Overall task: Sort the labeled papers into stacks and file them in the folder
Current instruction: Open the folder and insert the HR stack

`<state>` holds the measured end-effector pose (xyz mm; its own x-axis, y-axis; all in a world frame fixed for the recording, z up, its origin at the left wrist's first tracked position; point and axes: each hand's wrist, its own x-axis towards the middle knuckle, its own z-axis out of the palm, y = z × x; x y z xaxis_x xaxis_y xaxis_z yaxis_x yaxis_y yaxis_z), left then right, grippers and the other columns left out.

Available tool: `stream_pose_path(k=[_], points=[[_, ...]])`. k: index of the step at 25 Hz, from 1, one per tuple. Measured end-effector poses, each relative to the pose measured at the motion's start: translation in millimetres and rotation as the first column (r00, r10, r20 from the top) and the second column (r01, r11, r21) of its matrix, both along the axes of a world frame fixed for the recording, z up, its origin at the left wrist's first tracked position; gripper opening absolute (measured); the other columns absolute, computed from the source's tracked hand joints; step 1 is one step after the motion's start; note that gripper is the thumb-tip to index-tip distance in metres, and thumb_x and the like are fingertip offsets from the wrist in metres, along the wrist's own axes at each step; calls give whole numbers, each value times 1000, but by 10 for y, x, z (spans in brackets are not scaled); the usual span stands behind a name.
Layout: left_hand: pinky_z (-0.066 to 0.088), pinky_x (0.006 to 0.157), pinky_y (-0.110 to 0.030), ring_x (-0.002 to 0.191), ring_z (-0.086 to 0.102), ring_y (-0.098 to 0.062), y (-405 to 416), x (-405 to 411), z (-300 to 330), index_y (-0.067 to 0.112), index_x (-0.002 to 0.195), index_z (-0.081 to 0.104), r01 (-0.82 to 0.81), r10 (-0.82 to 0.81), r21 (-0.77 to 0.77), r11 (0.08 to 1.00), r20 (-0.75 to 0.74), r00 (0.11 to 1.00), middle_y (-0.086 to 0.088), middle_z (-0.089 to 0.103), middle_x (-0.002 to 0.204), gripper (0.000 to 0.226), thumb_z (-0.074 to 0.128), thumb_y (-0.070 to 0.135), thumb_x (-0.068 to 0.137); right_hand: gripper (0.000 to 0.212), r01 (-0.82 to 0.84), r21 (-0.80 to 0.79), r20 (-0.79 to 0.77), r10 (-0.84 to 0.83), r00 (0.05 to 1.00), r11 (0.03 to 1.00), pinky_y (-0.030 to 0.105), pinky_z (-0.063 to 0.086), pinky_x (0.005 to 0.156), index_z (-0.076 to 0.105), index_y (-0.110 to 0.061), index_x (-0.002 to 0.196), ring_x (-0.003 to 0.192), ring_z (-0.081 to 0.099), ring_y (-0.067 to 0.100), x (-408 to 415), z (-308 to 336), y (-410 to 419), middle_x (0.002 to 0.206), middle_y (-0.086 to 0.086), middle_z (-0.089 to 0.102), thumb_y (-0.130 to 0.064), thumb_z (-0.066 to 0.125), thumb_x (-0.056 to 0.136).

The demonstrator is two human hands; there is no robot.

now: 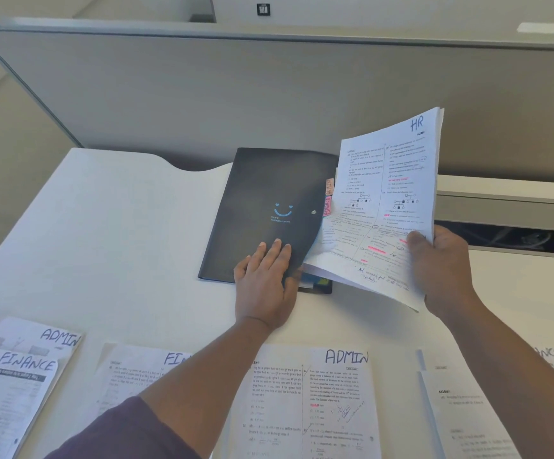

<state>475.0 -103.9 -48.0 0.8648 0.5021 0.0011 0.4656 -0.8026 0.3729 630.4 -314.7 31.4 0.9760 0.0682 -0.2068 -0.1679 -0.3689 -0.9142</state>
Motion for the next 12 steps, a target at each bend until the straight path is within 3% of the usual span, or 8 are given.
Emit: stream_pose_path(k=[5, 9, 12], points=[[15, 120, -37, 157, 29, -18, -17, 7, 18, 31, 151, 54, -37, 40, -42, 998, 58, 998, 9, 43, 164, 71, 11, 58, 101, 25, -38, -38, 36, 39, 999, 999, 27, 48, 67, 68, -27, 85, 76, 64, 13, -25, 23, -33, 89, -14, 72, -17, 53, 103], [17, 120, -39, 156, 31, -20, -20, 2, 28, 30, 151, 54, -22, 22, -10, 1000, 18, 1000, 8, 43, 164, 74, 18, 61, 94, 20, 17, 78, -54, -12, 998, 997, 31, 55, 74, 70, -25, 94, 84, 71, 16, -129, -20, 35, 95, -12, 76, -16, 55, 103], [19, 121, -43, 157, 27, -21, -3, 8, 16, 30, 155, 46, 18, -14, 59, 998, -73, 997, 8, 35, 168, 83, 32, 69, 83, 20, 13, 65, -31, -11, 999, 998, 33, 56, 77, 68, -24, 91, 86, 70, 20, -211, -54, 91, 97, -10, 75, -16, 54, 103]])
